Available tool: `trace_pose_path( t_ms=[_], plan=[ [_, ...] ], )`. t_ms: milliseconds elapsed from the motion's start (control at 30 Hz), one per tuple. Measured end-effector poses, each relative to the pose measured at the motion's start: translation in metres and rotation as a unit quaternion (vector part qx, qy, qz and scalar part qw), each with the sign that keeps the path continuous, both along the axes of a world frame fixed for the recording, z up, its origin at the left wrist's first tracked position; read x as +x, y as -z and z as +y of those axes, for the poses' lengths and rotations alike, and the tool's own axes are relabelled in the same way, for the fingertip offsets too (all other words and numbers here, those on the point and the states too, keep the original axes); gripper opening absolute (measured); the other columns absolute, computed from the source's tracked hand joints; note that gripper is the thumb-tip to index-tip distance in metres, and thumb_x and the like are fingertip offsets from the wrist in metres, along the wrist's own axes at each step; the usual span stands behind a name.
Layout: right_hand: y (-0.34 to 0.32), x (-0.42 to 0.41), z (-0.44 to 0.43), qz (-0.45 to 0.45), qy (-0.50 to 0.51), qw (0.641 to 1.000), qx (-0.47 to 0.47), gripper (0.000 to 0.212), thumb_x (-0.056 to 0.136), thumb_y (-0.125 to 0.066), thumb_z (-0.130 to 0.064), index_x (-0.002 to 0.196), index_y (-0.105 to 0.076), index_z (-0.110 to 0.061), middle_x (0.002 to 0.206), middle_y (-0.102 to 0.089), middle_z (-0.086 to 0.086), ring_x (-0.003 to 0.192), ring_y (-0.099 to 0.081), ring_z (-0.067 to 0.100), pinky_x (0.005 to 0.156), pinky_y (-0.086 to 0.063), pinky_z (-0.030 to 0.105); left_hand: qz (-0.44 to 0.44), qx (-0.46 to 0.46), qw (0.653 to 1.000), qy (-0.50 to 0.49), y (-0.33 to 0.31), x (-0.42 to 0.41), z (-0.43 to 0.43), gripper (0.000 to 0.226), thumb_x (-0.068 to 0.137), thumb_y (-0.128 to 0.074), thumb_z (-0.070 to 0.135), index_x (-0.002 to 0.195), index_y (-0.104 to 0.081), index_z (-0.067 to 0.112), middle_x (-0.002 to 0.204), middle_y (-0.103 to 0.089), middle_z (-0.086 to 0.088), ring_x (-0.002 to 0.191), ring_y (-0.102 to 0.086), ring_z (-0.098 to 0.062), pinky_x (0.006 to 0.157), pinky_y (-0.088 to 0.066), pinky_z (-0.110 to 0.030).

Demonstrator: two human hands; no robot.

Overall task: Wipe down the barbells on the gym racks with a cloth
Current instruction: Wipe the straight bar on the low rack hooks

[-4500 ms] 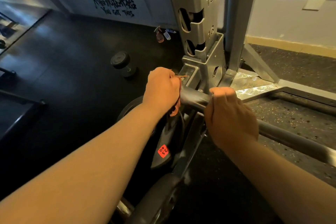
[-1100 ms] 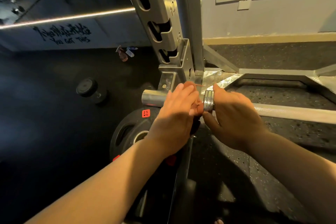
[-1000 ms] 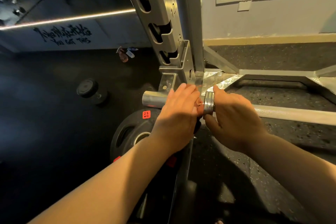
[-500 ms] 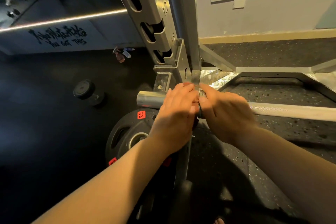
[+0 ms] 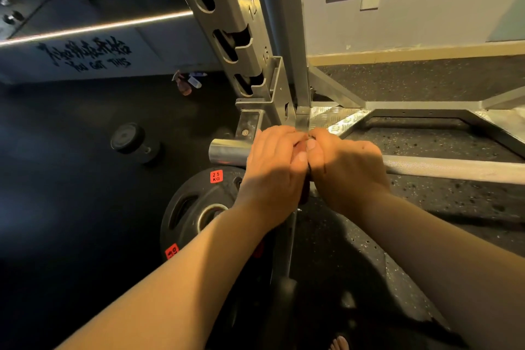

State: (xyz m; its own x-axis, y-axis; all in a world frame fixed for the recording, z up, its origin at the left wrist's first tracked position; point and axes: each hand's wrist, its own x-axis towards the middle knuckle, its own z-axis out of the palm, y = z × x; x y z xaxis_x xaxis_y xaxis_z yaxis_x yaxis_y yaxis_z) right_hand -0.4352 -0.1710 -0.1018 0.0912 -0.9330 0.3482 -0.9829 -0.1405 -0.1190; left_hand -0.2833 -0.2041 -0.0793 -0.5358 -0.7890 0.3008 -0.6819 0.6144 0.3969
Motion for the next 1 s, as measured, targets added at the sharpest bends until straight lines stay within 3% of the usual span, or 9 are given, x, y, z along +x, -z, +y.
trace_pose_path(
  t_ms=[167, 267, 400, 533, 633, 767, 867, 933, 1000],
  plan=[
    [-0.001, 0.0, 0.001, 0.003, -0.008, 1.0, -0.009, 0.031, 0.103, -0.033, -0.016, 0.093, -0.06, -0.007, 0.085, -0.059, 0.011, 0.052, -0.047, 0.026, 0.05, -0.034, 0.031, -0.104, -0.022, 0.99, 0.095, -0.006, 0.035, -0.019, 0.037, 0.104, -0.046, 0.025, 0.134, -0.06, 0.008, 0.136, -0.058, -0.008, 0.131, -0.049, -0.022, 0.112, -0.036, -0.041],
    [0.005, -0.001, -0.001, 0.005, -0.01, 1.0, -0.01, 0.016, 0.1, -0.045, -0.017, 0.098, -0.058, -0.007, 0.091, -0.058, 0.011, 0.056, -0.044, 0.025, 0.051, -0.037, 0.033, -0.084, 0.033, 0.995, -0.049, -0.013, 0.033, -0.039, 0.028, 0.099, -0.054, 0.035, 0.117, -0.067, 0.017, 0.113, -0.066, -0.001, 0.109, -0.059, -0.021, 0.103, -0.04, -0.04],
    [0.01, 0.0, -0.002, 0.013, 0.001, 0.999, -0.038, 0.017, 0.102, -0.043, -0.015, 0.096, -0.058, -0.007, 0.087, -0.057, 0.011, 0.055, -0.039, 0.024, 0.052, -0.034, 0.033, -0.198, 0.099, 0.949, -0.225, -0.017, -0.01, -0.052, 0.013, 0.089, -0.069, 0.032, 0.093, -0.064, 0.02, 0.1, -0.068, -0.004, 0.089, -0.056, -0.019, 0.089, -0.046, -0.036],
    [0.006, -0.001, 0.002, -0.007, -0.008, 0.998, -0.056, 0.033, 0.106, -0.033, -0.018, 0.106, -0.064, -0.006, 0.087, -0.063, 0.01, 0.053, -0.048, 0.026, 0.053, -0.033, 0.032, -0.02, 0.006, 0.999, -0.035, -0.008, -0.017, -0.011, 0.021, 0.098, -0.051, 0.02, 0.102, -0.07, 0.013, 0.103, -0.066, -0.004, 0.099, -0.058, -0.022, 0.092, -0.044, -0.043],
    [0.005, -0.002, 0.003, -0.004, -0.016, 1.0, -0.019, 0.029, 0.103, -0.036, -0.016, 0.099, -0.063, -0.006, 0.094, -0.065, 0.013, 0.055, -0.052, 0.029, 0.052, -0.043, 0.035, -0.05, -0.057, 0.992, 0.098, -0.01, 0.02, -0.015, 0.028, 0.101, -0.05, 0.016, 0.123, -0.066, 0.007, 0.125, -0.065, -0.008, 0.12, -0.057, -0.024, 0.105, -0.042, -0.044],
    [0.003, 0.0, 0.001, 0.017, 0.0, 1.0, 0.011, 0.019, 0.1, -0.045, -0.017, 0.097, -0.06, -0.005, 0.1, -0.065, 0.014, 0.055, -0.05, 0.027, 0.053, -0.038, 0.032, -0.018, 0.044, 0.993, -0.112, -0.003, 0.054, -0.035, 0.025, 0.103, -0.044, 0.028, 0.117, -0.064, 0.027, 0.119, -0.058, 0.01, 0.11, -0.052, -0.003, 0.099, -0.045, -0.03],
    [0.004, 0.0, 0.001, 0.031, 0.0, 1.0, 0.007, 0.024, 0.102, -0.042, -0.018, 0.101, -0.061, -0.004, 0.1, -0.065, 0.014, 0.056, -0.049, 0.026, 0.053, -0.035, 0.032, 0.009, 0.072, 0.954, -0.29, -0.002, 0.031, -0.037, 0.02, 0.099, -0.049, 0.027, 0.099, -0.067, 0.019, 0.103, -0.063, -0.004, 0.096, -0.061, -0.016, 0.085, -0.052, -0.034],
    [0.003, 0.001, 0.002, 0.024, 0.003, 1.0, 0.019, 0.029, 0.102, -0.037, -0.022, 0.105, -0.061, -0.005, 0.101, -0.066, 0.014, 0.058, -0.052, 0.027, 0.055, -0.037, 0.033, -0.021, 0.026, 0.965, -0.262, -0.004, -0.002, -0.023, 0.018, 0.093, -0.054, 0.018, 0.085, -0.069, 0.013, 0.088, -0.065, -0.015, 0.09, -0.062, -0.031, 0.083, -0.051, -0.045],
    [0.001, 0.002, 0.003, 0.012, 0.009, 0.999, 0.033, 0.039, 0.102, -0.028, -0.024, 0.107, -0.064, -0.008, 0.102, -0.068, 0.013, 0.06, -0.057, 0.029, 0.058, -0.038, 0.033, -0.007, 0.001, 0.99, -0.144, -0.007, -0.021, 0.001, 0.023, 0.093, -0.05, 0.015, 0.093, -0.071, 0.006, 0.099, -0.067, -0.018, 0.101, -0.059, -0.038, 0.093, -0.046, -0.049]
  ],
)
